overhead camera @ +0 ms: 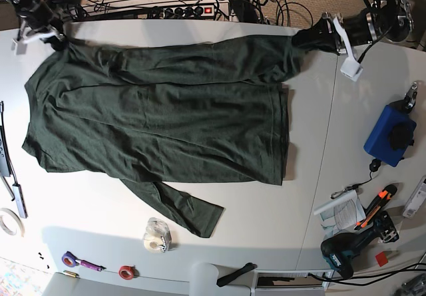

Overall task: Layout the t-shirt on the table in an organized manner, then fold the t-shirt properly
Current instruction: 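Pull the shirt edges apart with both grippers to straighten it, then lift the shirt edge with the left gripper and fold it over the body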

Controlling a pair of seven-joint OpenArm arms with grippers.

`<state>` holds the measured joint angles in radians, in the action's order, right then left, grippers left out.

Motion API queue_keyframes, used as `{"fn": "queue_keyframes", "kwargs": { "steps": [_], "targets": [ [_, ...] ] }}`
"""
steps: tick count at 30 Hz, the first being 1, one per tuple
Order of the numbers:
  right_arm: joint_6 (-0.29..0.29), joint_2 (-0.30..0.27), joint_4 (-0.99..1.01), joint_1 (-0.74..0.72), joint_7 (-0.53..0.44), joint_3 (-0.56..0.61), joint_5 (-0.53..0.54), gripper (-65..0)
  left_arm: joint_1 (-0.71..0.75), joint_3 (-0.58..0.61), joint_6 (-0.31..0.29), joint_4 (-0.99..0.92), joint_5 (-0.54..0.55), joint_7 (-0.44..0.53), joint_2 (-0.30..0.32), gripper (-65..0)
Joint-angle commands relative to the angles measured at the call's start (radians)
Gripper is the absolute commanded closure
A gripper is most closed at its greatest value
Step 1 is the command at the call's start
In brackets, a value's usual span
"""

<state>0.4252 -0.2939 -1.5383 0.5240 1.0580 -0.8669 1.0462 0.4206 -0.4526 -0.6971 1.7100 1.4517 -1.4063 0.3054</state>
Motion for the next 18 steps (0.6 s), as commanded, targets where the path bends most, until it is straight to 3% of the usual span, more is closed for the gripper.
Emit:
{"fn": "queue_keyframes", "kwargs": {
  "steps": [1,8,16,18],
  "targets": [
    [0.01,-0.031,-0.014,0.012,-0.016,-0.041,0.032,0.0,0.002,-0.004,-0.001,0.032,0.032,0.01,0.011,0.0],
    [0.013,-0.066,-0.014,0.047,0.018,-0.194,0.1,0.0,0.001,-0.004,-0.001,0.143,0.032,0.01,0.01,0.0],
    [0.014,-0.066,-0.014,0.047,0.076,-0.208,0.153,0.0,0.0,-0.004,-0.001,0.295,0.032,0.01,0.01,0.0],
    [0.06,-0.066,-0.014,0.047,0.108,-0.208,0.212,0.0,0.0,-0.004,-0.001,0.339,0.032,0.01,0.01,0.0]
  ]
}}
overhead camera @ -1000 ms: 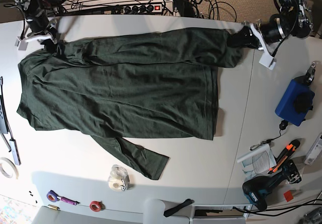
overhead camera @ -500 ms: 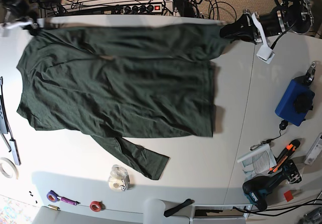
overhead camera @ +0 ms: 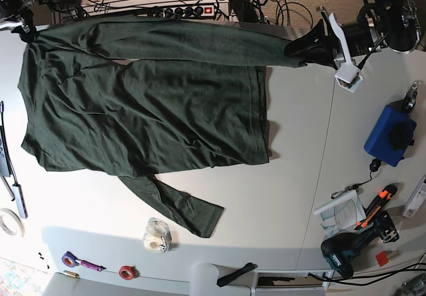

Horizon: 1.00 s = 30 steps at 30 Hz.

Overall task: Layout the t-shirt on the table in an organized manner, then fold the t-shirt properly
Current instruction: 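Lift the shirt edge with the left gripper and fold it over the body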

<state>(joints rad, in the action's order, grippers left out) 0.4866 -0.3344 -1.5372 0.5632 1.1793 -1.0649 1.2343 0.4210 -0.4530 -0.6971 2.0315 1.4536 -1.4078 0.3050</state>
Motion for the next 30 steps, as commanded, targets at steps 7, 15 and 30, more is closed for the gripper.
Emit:
{"fn": "queue_keyframes", "kwargs": {
  "steps": [7,15,30],
  "targets": [
    [0.127,-0.026,-0.015,-0.005,0.021,-0.01,0.176,0.0,-0.003,-0.001,-0.001,0.2,0.03,0.012,0.002,0.0],
    [0.211,-0.076,-0.015,-0.171,0.013,-0.01,0.22,0.0,-0.016,-0.001,-0.001,0.291,0.03,0.012,-0.058,0.0],
    [0.203,-0.144,-0.014,-0.43,-0.129,0.117,-0.046,0.0,-0.238,0.0,-0.001,0.289,-0.024,0.1,-0.173,0.0]
  ]
}}
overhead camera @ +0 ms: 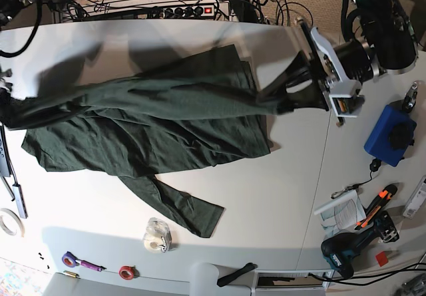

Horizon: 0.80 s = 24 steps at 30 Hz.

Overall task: Layout the t-shirt on the table in an organized manner, then fold the t-shirt properly
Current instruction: 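Lift the shirt edge with the left gripper and fold it over the body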

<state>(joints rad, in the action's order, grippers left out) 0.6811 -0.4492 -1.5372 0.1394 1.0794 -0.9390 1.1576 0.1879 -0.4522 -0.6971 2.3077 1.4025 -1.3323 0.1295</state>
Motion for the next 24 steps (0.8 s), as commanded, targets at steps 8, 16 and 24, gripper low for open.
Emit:
{"fn": "queue_keyframes", "kwargs": {
  "steps": [8,16,24],
  "targets": [
    [0.002,-0.025,-0.014,-0.007,-0.111,0.263,-0.129,0.0,0.001,0.178,-0.001,-0.074,-0.101,0.024,-0.002,0.0],
    [-0.051,-0.026,-0.014,-0.01,-0.19,0.201,-0.208,0.0,0.003,0.436,-0.001,-0.212,-0.261,0.021,0.011,0.0],
    [-0.05,-0.029,-0.014,-0.009,-0.127,0.138,-0.21,0.0,0.064,0.481,-0.001,-0.213,-0.46,0.025,0.012,0.0]
  ]
}}
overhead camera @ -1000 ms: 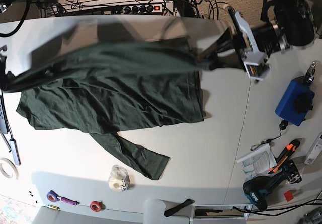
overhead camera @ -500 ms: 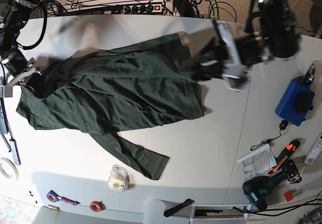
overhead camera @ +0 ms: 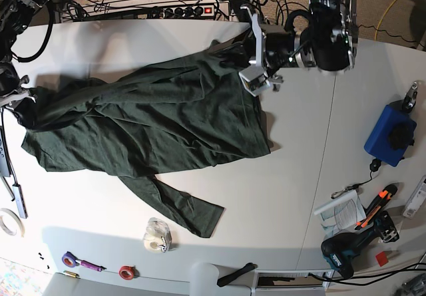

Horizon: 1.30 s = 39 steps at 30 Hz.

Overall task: Layout the t-shirt on the table in an organized manner, then fold the t-shirt properly
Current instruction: 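Lift the shirt edge with the left gripper and fold it over the body, then lower the held shirt edge with the left gripper onto the shirt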

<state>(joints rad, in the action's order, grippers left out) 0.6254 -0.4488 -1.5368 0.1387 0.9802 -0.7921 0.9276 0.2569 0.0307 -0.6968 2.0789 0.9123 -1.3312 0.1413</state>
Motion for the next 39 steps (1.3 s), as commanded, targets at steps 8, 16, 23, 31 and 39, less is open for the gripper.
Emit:
{"fn": "queue_keyframes", "kwargs": {
  "steps": [8,16,23,31,39],
  "targets": [
    [0.003,-0.031,-0.014,-0.008,-0.036,-0.008,-0.006,0.0,0.041,-0.003,0.038,0.016,-0.249,0.191,0.001,0.0],
    [-0.164,-0.031,-0.014,-0.008,-0.097,-0.008,-0.108,0.0,0.04,-0.003,0.08,0.016,-0.319,0.237,0.0,0.0],
    [-0.116,-0.031,-0.014,-0.008,-0.063,-0.007,-0.212,0.0,0.039,-0.003,0.101,0.016,-0.38,0.262,0.001,0.0],
    [-0.117,-0.031,-0.014,-0.008,-0.059,-0.007,-0.315,-16.2,0.027,-0.003,0.207,0.016,-0.475,0.295,0.001,0.0],
    [-0.117,-0.031,-0.014,-0.008,-0.061,-0.008,-0.182,-25.9,0.026,-0.003,0.231,0.016,-0.501,0.285,0.013,-31.8]
  ]
}}
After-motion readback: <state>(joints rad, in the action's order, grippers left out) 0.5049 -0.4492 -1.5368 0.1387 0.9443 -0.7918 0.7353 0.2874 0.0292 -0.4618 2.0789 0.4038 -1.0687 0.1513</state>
